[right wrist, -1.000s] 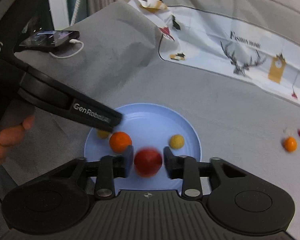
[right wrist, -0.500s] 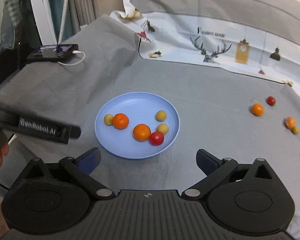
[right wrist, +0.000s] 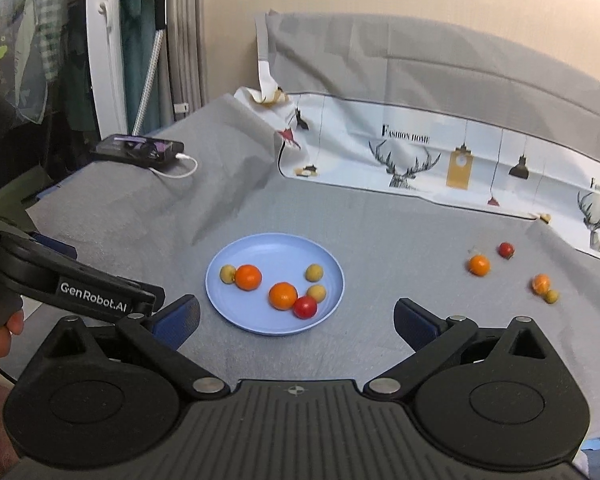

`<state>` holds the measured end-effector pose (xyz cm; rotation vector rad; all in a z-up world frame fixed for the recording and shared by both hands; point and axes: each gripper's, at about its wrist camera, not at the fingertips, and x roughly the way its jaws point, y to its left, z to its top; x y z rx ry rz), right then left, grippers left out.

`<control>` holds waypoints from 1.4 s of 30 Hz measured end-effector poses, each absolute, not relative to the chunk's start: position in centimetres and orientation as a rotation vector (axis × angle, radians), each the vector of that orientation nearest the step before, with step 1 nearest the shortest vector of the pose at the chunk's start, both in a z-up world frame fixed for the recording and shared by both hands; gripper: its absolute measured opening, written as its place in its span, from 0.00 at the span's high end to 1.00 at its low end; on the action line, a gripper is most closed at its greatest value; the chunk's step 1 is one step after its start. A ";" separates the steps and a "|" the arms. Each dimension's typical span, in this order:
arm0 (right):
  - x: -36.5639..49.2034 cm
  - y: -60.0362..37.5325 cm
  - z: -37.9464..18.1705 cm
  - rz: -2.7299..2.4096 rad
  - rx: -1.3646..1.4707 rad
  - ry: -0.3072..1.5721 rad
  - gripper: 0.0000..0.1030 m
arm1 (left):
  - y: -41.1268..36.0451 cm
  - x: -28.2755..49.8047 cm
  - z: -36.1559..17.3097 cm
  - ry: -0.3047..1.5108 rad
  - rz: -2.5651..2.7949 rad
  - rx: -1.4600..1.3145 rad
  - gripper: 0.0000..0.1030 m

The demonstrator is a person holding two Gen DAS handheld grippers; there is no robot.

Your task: Organize fruits

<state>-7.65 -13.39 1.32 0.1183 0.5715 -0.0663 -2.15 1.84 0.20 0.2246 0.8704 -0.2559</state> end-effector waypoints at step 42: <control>-10.5 -11.8 3.0 -0.091 0.060 0.499 0.01 | 3.1 -5.5 2.4 0.770 -0.272 0.203 0.00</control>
